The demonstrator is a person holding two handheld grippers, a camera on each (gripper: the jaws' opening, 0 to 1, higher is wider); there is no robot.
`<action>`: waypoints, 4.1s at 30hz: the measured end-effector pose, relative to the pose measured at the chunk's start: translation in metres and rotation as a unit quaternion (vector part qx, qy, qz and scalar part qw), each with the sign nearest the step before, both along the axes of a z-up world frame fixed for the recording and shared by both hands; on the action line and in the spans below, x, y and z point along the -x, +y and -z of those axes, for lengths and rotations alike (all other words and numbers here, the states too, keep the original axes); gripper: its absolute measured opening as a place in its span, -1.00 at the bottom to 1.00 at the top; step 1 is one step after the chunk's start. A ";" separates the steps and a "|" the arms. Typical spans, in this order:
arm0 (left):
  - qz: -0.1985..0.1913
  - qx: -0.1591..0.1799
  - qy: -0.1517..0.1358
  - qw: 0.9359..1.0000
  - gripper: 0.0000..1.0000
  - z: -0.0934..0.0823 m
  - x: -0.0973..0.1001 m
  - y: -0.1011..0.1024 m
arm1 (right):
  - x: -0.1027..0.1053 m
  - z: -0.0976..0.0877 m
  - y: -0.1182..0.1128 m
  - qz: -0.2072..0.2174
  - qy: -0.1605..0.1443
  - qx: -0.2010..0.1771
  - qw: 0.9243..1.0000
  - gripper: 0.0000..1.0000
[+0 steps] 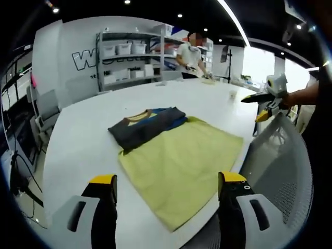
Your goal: Fold the garment on the visible template until the final outline fits inside the template.
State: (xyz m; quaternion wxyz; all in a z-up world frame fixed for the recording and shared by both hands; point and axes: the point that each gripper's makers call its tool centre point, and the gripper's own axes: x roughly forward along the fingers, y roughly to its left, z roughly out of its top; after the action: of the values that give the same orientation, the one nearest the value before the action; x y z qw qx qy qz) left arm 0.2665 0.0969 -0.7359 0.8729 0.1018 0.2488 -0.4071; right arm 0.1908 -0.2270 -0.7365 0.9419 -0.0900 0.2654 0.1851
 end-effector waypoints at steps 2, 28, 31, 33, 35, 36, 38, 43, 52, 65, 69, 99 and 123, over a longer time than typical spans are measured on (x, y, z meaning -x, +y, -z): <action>-0.002 -0.002 0.008 1.000 0.56 0.005 0.002 0.002 | 0.001 0.002 0.001 -0.002 0.002 0.000 1.000 0.62; -0.028 -0.064 0.116 0.991 0.10 0.070 0.025 0.022 | 0.006 0.048 0.007 -0.015 0.093 -0.010 0.996 -0.11; -0.033 -0.068 0.124 0.989 0.07 0.074 0.026 0.023 | 0.007 0.055 0.007 -0.020 0.105 0.002 0.994 -0.14; -0.037 -0.076 0.137 0.987 0.02 0.079 0.028 0.025 | 0.008 0.057 0.007 -0.028 0.110 0.015 0.993 -0.18; -0.040 -0.080 0.143 0.986 0.02 0.083 0.029 0.026 | 0.009 0.058 0.008 -0.030 0.111 0.016 0.993 -0.21; -0.041 -0.082 0.148 0.985 0.02 0.085 0.030 0.027 | 0.010 0.060 0.008 -0.029 0.118 0.014 0.992 -0.21; -0.043 -0.082 0.154 0.984 -0.03 0.087 0.031 0.027 | 0.010 0.061 0.008 -0.030 0.119 0.015 0.992 -0.22; -0.052 -0.092 0.163 0.981 -0.09 0.093 0.031 0.030 | 0.012 0.066 0.008 -0.027 0.133 0.013 0.991 -0.28; -0.079 -0.078 0.192 0.975 -0.23 0.098 0.026 0.030 | 0.016 0.078 0.007 -0.025 0.175 0.015 0.984 -0.37; -0.084 -0.068 0.216 0.970 -0.47 0.101 0.028 0.026 | 0.016 0.094 0.008 -0.008 0.220 -0.006 0.976 -0.60; -0.088 -0.064 0.224 0.968 -0.54 0.103 0.028 0.023 | 0.018 0.101 0.005 0.003 0.238 -0.010 0.971 -0.65; -0.083 -0.069 0.229 0.967 -0.86 0.107 0.031 0.016 | 0.018 0.111 0.010 -0.014 0.244 0.016 0.969 -1.00; -0.068 -0.065 0.195 0.976 -0.87 0.082 0.038 0.022 | 0.018 0.058 0.018 -0.024 0.191 -0.001 0.981 -1.00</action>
State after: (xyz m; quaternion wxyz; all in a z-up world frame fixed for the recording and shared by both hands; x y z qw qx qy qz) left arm 0.2285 0.1187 -0.8178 0.8246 0.0596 0.4466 -0.3420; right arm 0.1727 -0.2094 -0.7950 0.8690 -0.0586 0.4382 0.2220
